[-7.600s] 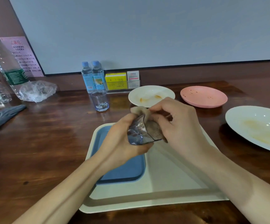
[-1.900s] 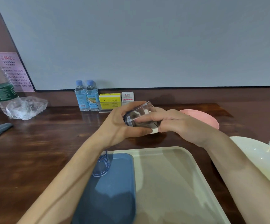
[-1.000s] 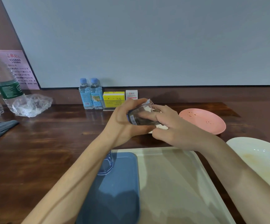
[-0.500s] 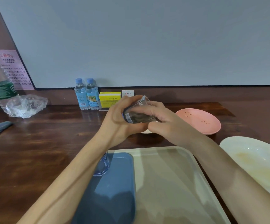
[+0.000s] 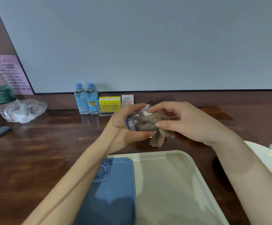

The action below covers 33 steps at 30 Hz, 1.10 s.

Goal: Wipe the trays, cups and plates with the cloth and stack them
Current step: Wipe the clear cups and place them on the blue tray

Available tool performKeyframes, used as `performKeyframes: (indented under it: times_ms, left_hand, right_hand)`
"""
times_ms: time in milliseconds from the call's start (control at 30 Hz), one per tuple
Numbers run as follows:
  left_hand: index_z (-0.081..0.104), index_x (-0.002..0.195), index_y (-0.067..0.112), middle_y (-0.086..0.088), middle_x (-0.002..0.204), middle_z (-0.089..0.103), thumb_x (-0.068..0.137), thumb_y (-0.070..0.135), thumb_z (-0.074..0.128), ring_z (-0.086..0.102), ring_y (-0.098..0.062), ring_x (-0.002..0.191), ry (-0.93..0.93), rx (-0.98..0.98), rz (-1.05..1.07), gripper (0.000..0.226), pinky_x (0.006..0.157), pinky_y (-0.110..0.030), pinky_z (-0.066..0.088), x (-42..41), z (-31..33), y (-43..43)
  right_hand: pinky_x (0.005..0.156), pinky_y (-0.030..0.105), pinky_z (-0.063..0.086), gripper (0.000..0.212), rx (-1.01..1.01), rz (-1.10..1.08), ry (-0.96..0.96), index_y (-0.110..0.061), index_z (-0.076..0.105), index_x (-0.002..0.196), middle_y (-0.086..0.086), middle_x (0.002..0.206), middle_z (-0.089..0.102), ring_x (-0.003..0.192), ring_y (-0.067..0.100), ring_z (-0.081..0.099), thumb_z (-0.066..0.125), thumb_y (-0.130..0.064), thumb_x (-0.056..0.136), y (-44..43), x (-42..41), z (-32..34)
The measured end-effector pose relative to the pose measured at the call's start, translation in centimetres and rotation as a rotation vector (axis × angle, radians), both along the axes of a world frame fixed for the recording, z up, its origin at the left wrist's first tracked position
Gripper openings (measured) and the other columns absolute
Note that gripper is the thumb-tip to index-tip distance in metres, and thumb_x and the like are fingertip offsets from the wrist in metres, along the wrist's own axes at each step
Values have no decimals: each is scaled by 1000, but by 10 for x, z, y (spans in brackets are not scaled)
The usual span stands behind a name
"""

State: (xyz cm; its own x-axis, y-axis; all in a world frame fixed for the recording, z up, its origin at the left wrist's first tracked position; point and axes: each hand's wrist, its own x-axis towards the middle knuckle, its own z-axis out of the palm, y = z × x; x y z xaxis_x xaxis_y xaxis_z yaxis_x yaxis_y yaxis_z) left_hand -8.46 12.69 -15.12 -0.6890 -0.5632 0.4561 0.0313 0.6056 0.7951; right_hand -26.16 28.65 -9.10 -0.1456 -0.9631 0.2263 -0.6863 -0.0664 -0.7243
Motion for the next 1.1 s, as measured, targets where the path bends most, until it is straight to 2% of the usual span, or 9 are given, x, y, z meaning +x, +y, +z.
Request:
performKeyframes:
  times_ms: [167,233,333,500,633,733,867,967,1100]
  left_hand:
    - [64,144,25,0,131,72,69,17,102,71,-16,119,-3,2,-29,84,108,-37,56,-2,-5,3]
    - [64,143,27,2,129,72,69,20,102,70,-16,119,-11,-19,-31,83,109,-39,56,-2,-5,4]
    - [65,142,28,3,128,73,69,24,102,71,-17,119,-16,8,-60,82,108,-41,57,-3,-3,7]
    - [65,142,27,2,128,75,70,24,101,72,-17,118,-25,48,-76,81,108,-43,58,-1,-1,4]
    - [67,140,27,6,125,75,71,18,101,72,-13,116,-31,57,-76,78,104,-33,59,0,1,8]
    - [66,140,28,5,125,76,71,16,100,73,-14,115,-29,67,-84,77,102,-32,59,-1,1,10]
    - [64,142,30,6,130,72,70,23,102,71,-15,118,-67,12,-56,82,104,-37,58,1,0,4]
    - [64,143,31,5,131,73,70,26,102,72,-15,118,-63,36,-48,82,102,-34,59,2,2,1]
    - [64,143,28,6,131,73,71,20,101,72,-12,117,-64,25,-44,82,100,-27,58,3,4,1]
  right_hand:
    - [90,33,58,18,20,-66,-27,-33,76,106,-9,99,79,94,9,74,77,-19,95,-1,-2,1]
    - [79,26,58,23,-57,-69,-62,-32,79,100,-6,91,79,87,12,75,73,-10,95,1,1,3]
    - [80,31,61,27,-131,-81,-99,-34,80,97,-5,92,79,90,14,75,71,-9,96,3,3,6]
    - [80,26,55,21,-129,-52,-14,-38,75,103,-14,98,76,92,5,72,69,-18,100,4,2,6]
    - [78,28,57,15,-170,-155,-6,-36,71,104,-15,98,76,91,4,73,77,-26,94,1,1,3]
    - [77,39,59,11,-74,-103,-180,-30,76,105,-5,97,80,89,16,77,78,-29,94,0,3,1]
    - [80,52,53,26,108,107,-194,-31,77,119,22,97,74,80,43,65,57,-19,108,4,4,3]
    - [81,35,54,33,121,152,-180,-32,71,131,24,96,70,78,36,64,53,-14,109,7,4,6]
    - [75,37,44,41,147,187,-154,-36,68,134,18,101,68,76,23,51,50,-8,110,3,6,0]
